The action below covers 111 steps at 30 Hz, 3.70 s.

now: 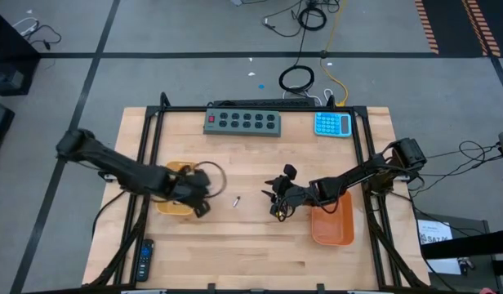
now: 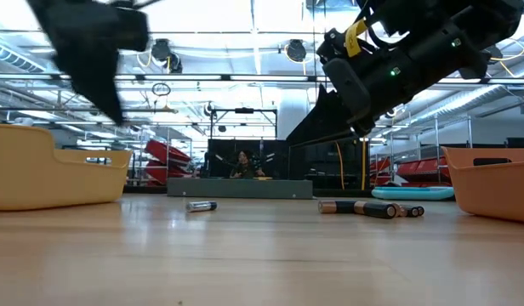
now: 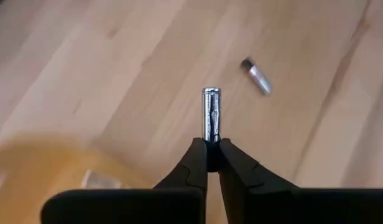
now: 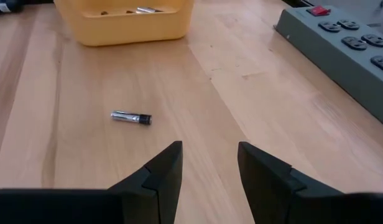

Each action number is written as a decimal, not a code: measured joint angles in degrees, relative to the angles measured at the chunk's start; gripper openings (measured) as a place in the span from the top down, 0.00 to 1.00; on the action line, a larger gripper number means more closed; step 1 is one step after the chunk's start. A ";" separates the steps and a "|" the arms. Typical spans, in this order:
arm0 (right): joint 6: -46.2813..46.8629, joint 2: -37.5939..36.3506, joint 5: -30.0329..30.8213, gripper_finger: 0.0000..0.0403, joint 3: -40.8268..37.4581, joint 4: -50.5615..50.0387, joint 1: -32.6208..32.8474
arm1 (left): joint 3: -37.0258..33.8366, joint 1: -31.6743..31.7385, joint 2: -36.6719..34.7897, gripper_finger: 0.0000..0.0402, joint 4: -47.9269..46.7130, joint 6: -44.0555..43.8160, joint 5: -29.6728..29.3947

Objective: Sort batteries
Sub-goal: Put the silver battery into the yellow bin, then put the black battery into the orange bin

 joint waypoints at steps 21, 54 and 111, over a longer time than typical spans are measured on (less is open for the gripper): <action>0.12 0.00 0.02 0.64 0.00 -0.12 0.15 | -7.65 -9.87 -6.31 0.52 -14.97 -24.78 -2.19; -0.47 0.00 -0.15 0.64 0.00 -0.18 0.21 | 8.93 6.06 29.15 0.48 21.70 10.11 7.88; 3.48 -0.02 1.53 0.64 0.04 -1.38 1.96 | -20.71 -8.10 -15.55 0.69 -3.47 -21.32 -3.85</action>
